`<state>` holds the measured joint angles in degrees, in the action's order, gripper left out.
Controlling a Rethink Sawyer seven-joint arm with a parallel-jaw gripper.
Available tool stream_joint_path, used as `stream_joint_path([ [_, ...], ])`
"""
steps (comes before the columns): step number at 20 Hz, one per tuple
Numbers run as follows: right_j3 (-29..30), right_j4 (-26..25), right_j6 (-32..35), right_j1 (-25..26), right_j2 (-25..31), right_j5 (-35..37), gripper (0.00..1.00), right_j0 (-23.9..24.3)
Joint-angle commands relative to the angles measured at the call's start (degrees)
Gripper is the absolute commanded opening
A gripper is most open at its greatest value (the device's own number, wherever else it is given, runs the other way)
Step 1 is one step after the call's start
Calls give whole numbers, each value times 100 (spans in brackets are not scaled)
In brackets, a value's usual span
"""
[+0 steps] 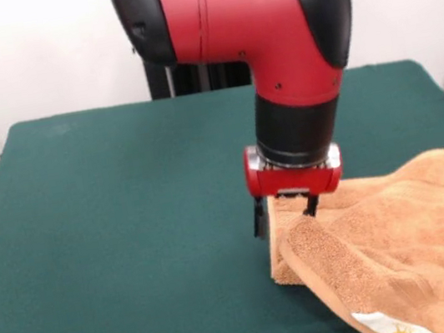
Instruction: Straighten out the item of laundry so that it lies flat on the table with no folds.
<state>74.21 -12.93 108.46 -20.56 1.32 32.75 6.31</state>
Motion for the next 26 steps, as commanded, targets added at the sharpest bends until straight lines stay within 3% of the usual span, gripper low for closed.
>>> stream_joint_path([
  [1,424,-363,-330,866,770,-360,100,8],
  [10,273,-552,-657,1115,996,-239,100,205],
  [11,208,-600,-625,1121,946,-142,0,156],
  [26,62,-613,-496,1123,832,165,0,46],
])
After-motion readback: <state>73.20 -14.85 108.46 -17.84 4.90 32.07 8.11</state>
